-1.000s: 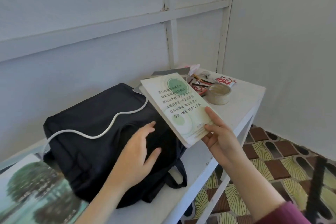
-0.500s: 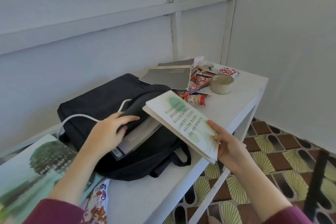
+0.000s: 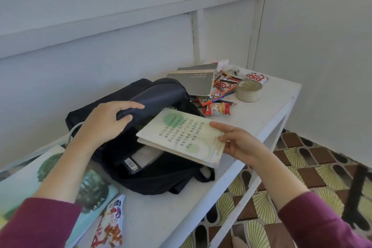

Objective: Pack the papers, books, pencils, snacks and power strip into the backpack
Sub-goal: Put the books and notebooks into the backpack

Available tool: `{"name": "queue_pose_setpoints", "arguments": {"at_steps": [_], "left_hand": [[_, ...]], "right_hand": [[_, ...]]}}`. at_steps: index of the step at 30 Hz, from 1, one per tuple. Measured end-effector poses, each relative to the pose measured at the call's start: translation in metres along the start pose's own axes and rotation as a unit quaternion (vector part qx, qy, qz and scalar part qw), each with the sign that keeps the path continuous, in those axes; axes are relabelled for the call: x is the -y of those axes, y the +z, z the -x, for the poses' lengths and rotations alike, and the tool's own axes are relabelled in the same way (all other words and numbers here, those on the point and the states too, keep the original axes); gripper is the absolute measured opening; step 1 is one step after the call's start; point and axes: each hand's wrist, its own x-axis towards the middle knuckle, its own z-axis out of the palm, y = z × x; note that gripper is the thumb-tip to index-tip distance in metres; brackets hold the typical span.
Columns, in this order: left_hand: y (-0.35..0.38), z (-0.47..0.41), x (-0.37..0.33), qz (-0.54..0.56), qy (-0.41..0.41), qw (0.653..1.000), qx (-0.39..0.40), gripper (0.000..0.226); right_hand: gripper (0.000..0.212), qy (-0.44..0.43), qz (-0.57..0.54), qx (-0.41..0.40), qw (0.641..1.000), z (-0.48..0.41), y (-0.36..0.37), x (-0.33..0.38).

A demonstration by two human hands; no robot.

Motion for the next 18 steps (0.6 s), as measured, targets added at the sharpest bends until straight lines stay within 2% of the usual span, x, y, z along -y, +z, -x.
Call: {"name": "queue_pose_setpoints", "arguments": {"at_steps": [5, 7, 8, 10, 12, 15, 18], "left_hand": [[-0.003, 0.001, -0.003, 0.006, -0.003, 1.0, -0.011, 0.043], [-0.003, 0.002, -0.003, 0.002, -0.006, 1.0, -0.008, 0.042], [-0.003, 0.002, -0.004, 0.002, -0.008, 1.0, -0.008, 0.042], [-0.002, 0.003, -0.004, 0.002, -0.017, 1.0, -0.01, 0.041], [0.0, 0.005, -0.004, 0.007, -0.019, 1.0, -0.01, 0.042], [0.003, 0.009, -0.006, 0.017, -0.018, 1.0, -0.012, 0.042], [0.005, 0.013, -0.007, 0.019, -0.017, 0.999, -0.027, 0.039]], "right_hand": [[0.048, 0.005, -0.017, -0.008, 1.0, -0.031, 0.034, 0.006], [0.057, 0.005, -0.056, 0.023, 0.998, -0.043, 0.043, 0.003], [0.064, -0.002, -0.038, 0.044, 0.998, -0.047, 0.046, 0.001], [0.076, -0.044, 0.149, 0.046, 0.987, -0.059, 0.049, -0.007], [0.075, -0.096, 0.346, -0.025, 0.933, -0.068, 0.053, -0.015], [0.056, -0.174, 0.444, -0.122, 0.871, -0.074, 0.059, -0.023], [0.046, -0.261, 0.581, -0.169, 0.752, -0.069, 0.062, -0.032]]}}
